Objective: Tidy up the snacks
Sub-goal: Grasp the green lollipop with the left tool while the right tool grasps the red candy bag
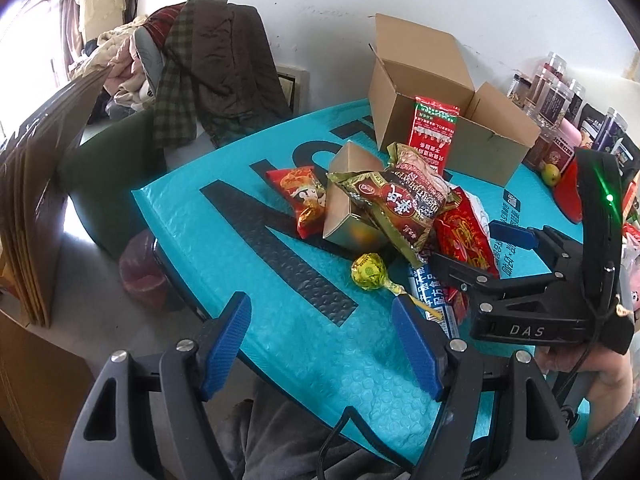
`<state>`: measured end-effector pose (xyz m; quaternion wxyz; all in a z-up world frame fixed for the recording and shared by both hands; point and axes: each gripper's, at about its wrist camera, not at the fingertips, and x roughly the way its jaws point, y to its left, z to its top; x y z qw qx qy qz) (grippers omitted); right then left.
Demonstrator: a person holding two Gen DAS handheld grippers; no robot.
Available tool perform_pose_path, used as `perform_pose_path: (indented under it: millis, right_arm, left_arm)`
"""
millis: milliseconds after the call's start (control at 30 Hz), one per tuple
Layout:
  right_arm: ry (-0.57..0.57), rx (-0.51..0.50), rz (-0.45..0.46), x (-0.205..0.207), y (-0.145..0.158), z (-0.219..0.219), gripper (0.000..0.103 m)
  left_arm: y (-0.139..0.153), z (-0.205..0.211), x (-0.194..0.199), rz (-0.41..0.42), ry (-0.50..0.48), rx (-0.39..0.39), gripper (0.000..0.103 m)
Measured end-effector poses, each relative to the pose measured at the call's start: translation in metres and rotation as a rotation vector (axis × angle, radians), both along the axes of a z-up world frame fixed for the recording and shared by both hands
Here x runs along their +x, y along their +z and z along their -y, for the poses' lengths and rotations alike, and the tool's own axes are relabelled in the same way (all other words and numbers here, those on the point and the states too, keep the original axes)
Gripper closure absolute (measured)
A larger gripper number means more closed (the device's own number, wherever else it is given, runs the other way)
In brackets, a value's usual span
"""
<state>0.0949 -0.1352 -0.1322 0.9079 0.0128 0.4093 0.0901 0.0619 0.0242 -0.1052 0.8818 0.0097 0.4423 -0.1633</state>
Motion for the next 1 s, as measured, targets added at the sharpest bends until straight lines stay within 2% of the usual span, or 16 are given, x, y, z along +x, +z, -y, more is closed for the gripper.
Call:
perform_pose_path:
  millis: [167,267,367,500,633,767,1000]
  right_arm:
    - [-0.005,0.007,-0.034,-0.001,-0.004,0.004,0.001]
    - [-0.015,0.057,-0.065,-0.003,-0.005,0.01,0.009]
    - [-0.026,0.112,-0.088,-0.007,-0.007,0.018,0.02]
    - [-0.011,0.107,-0.061,-0.018,-0.004,0.021,0.032]
    - [-0.033,0.11,-0.054,-0.024,0.001,0.024,0.05]
    - [-0.054,0.131,-0.059,-0.033,0.002,0.035,0.052]
    - [-0.065,0.135,-0.087,-0.042,0.003,0.042,0.052]
  left_arm:
    - [-0.002,0.002,0.001,-0.011,0.007,-0.009,0.03]
    - [-0.003,0.005,0.002,-0.02,0.005,-0.013,0.03]
    - [-0.004,0.007,0.001,-0.027,0.003,-0.017,0.03]
    - [-0.005,0.011,-0.001,-0.027,-0.006,-0.023,0.03]
    - [-0.003,0.015,-0.005,-0.025,-0.017,-0.043,0.03]
    - [-0.003,0.023,-0.005,-0.016,-0.031,-0.049,0.03]
    - [-0.007,0.033,0.004,0.012,-0.013,-0.015,0.03]
